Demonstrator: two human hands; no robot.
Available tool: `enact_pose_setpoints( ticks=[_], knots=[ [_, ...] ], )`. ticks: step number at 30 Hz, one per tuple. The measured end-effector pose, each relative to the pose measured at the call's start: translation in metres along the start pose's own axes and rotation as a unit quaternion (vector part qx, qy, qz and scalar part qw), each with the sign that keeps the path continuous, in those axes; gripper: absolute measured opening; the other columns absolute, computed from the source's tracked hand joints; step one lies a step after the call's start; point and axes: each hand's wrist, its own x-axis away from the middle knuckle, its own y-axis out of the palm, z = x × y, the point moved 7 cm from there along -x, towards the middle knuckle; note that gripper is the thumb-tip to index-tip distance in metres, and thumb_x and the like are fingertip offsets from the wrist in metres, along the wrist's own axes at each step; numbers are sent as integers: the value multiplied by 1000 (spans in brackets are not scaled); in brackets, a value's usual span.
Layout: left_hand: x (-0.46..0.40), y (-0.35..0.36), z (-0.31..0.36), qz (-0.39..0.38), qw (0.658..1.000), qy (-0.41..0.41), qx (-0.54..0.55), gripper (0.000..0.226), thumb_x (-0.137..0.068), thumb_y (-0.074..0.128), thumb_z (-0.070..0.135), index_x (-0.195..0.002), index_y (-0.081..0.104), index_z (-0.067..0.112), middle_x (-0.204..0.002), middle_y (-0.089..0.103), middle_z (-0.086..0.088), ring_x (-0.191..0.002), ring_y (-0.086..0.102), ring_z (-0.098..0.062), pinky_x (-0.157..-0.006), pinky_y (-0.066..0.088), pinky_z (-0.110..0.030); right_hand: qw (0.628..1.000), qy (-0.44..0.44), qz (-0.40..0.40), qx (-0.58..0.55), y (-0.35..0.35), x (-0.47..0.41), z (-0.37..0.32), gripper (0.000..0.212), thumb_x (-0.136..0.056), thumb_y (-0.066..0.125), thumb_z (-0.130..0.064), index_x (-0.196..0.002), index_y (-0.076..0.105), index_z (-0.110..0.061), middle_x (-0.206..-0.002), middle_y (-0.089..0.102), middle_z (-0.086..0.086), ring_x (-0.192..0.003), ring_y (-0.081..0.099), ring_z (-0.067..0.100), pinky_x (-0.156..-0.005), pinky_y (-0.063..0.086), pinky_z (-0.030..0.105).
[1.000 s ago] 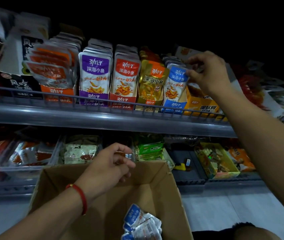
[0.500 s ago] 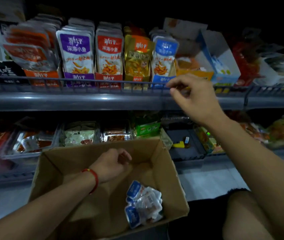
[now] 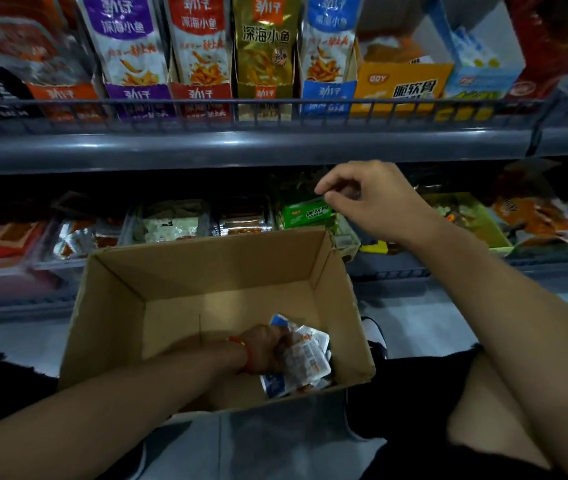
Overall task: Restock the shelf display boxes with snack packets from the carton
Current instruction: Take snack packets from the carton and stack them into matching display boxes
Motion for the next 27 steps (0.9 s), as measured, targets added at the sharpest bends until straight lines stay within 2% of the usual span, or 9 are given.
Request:
enact_pose_setpoints(
  ticks=[7,9,11,14,17,20,23,26,27],
  knots=[
    [-8,-2,6,-7,999,50,-12,24,-82,76,10,-106,74,11,-107,73,-7,-100,68,-22,-84,53,-28,999,5,-46,-9,12,3,-1,14,-99,64,-23,-108,74,-27,-97,65,-18,-85,58,-10,-74,42,4],
    [2,-26,10,27,996,88,8,19,-81,76,7,-98,76,15,-101,73,0,-95,68,-16,-83,54,-27,997,17,-68,-22,15,6,-3,14,-100,64,-24,-109,74,-27,-93,65,-19,-85,61,-7,-76,45,11],
    [22,-64,17,90,987,134,-13,12,-85,77,18,-95,76,25,-98,70,13,-91,64,-4,-86,52,-25,992,29,-119,-33,23,11,-6,15,-100,63,-27,-111,73,-27,-90,65,-20,-80,64,-3,-74,49,14],
    [75,-133,40,248,937,241,-50,13,-85,79,24,-97,80,30,-93,70,14,-83,62,3,-78,50,-16,967,67,-230,-84,46,20,-8,20,-101,60,-30,-118,69,-23,-98,71,-10,-82,71,4,-75,61,28],
    [129,-177,59,336,872,354,-30,15,-88,76,24,-101,81,24,-95,74,8,-82,68,-2,-74,55,-21,927,140,-295,-185,67,28,-12,29,-104,53,-33,-130,60,-21,-114,70,-3,-94,73,11,-78,63,31],
    [152,-192,58,400,839,369,-24,14,-90,75,19,-102,80,18,-98,75,4,-87,71,-5,-76,59,-28,886,186,-279,-320,73,27,-21,29,-104,57,-24,-132,57,-21,-116,72,4,-97,74,18,-79,61,32],
    [167,-200,52,455,814,361,27,18,-88,71,26,-98,81,15,-98,77,3,-91,71,-3,-80,59,-24,879,202,-226,-369,71,21,-21,28,-99,64,-17,-127,65,-18,-110,74,8,-92,72,16,-77,59,31],
    [173,-201,50,462,815,350,17,19,-88,69,27,-98,81,16,-103,76,6,-97,70,0,-85,55,-14,847,212,-216,-437,71,19,-26,25,-99,64,-17,-123,67,-16,-106,76,8,-87,70,13,-68,54,27],
    [173,-202,45,466,820,328,52,16,-89,69,21,-99,81,16,-103,75,8,-98,69,1,-84,55,-14,854,202,-201,-435,68,17,-27,23,-99,64,-17,-121,68,-14,-104,77,9,-86,70,13,-66,53,27]
  ],
)
